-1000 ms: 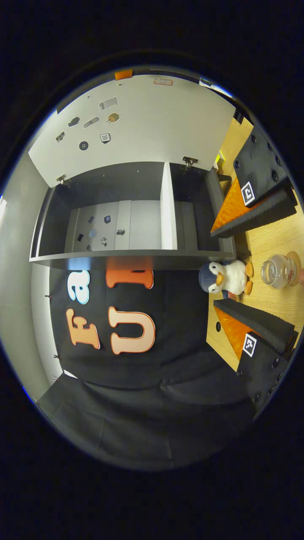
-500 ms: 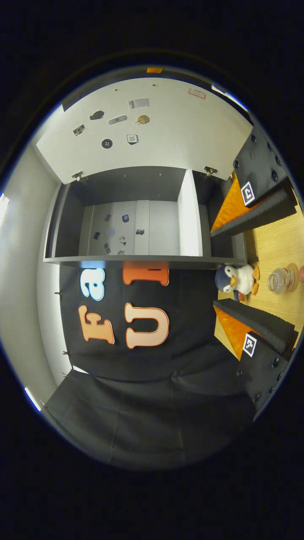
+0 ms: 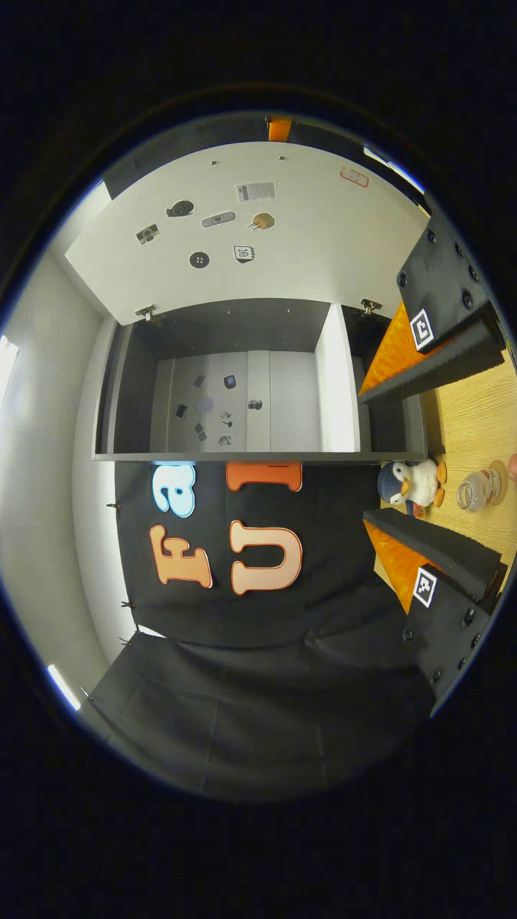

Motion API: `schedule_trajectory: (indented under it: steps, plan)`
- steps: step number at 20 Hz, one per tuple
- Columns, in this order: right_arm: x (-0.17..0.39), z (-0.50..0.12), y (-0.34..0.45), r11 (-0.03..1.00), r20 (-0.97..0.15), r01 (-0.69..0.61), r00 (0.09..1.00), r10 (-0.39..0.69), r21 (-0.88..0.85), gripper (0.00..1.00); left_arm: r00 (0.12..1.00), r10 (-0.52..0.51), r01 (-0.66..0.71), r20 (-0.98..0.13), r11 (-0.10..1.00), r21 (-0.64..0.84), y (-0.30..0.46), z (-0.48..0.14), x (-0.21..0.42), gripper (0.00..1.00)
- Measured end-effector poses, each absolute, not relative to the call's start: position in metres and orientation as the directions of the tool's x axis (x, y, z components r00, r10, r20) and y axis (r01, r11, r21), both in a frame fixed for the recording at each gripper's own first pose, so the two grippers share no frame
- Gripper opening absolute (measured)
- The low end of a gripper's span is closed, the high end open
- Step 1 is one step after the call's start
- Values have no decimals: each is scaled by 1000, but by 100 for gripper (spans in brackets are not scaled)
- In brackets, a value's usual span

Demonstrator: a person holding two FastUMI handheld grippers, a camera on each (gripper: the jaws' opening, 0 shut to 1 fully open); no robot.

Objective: Open the cabinet door with the right hand, grasp the bottle in the cabinet with the left hand and place it on the coaster, then close the cabinet door with the right hand.

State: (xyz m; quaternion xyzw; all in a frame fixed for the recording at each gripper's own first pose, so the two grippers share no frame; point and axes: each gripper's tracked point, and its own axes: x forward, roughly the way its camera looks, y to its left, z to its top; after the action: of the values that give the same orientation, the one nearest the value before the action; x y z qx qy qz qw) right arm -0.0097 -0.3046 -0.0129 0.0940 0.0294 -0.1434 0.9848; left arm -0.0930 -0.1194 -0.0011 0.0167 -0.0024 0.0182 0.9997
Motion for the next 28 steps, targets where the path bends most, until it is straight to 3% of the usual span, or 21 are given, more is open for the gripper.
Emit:
schedule_trajectory:
  steps: [10,11,12,28]
  plan:
    - [1,-25,-293,961,-98,189,980,-172,200,92,1000,24,-24,13,1000,15,-125,5,-95,94]
    - [2,-24,-289,964,-98,184,981,-168,193,85,1000,21,-21,10,1000,5,-125,3,-94,94]
    - [0,-23,-283,967,-96,183,981,-168,176,90,1000,19,-19,7,1000,-4,-125,2,-92,94]
    - [50,0,-94,976,-95,-98,988,118,196,89,999,33,-33,9,997,-64,-66,-11,-55,94]
